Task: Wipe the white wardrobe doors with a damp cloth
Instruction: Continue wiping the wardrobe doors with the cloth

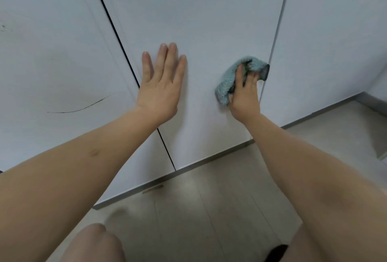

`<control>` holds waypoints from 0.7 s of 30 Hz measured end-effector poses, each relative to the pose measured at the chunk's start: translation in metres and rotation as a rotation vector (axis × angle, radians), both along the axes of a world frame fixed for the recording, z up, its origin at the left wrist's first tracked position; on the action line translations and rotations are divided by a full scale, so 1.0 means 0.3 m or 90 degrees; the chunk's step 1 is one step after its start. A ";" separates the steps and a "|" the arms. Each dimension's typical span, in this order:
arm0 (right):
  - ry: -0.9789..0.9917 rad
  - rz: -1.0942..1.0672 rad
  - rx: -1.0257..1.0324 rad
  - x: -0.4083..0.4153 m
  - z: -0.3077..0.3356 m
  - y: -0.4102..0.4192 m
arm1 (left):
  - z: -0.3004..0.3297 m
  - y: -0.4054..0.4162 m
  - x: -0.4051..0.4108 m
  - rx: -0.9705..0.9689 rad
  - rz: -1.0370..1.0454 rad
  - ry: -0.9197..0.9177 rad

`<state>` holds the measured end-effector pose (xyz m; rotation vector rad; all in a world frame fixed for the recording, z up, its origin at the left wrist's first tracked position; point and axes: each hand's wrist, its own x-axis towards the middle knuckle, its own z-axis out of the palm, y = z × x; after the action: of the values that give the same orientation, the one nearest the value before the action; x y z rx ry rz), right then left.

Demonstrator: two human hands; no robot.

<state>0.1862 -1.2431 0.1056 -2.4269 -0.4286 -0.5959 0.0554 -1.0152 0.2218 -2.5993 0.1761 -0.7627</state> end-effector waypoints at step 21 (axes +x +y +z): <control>0.290 -0.085 0.399 -0.156 0.186 0.352 | -0.018 0.002 0.010 -0.003 -0.036 -0.037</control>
<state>0.1393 -1.1375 0.1613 -1.9038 0.1057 -0.1710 0.0583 -1.0146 0.2163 -2.5826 0.2306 -0.8582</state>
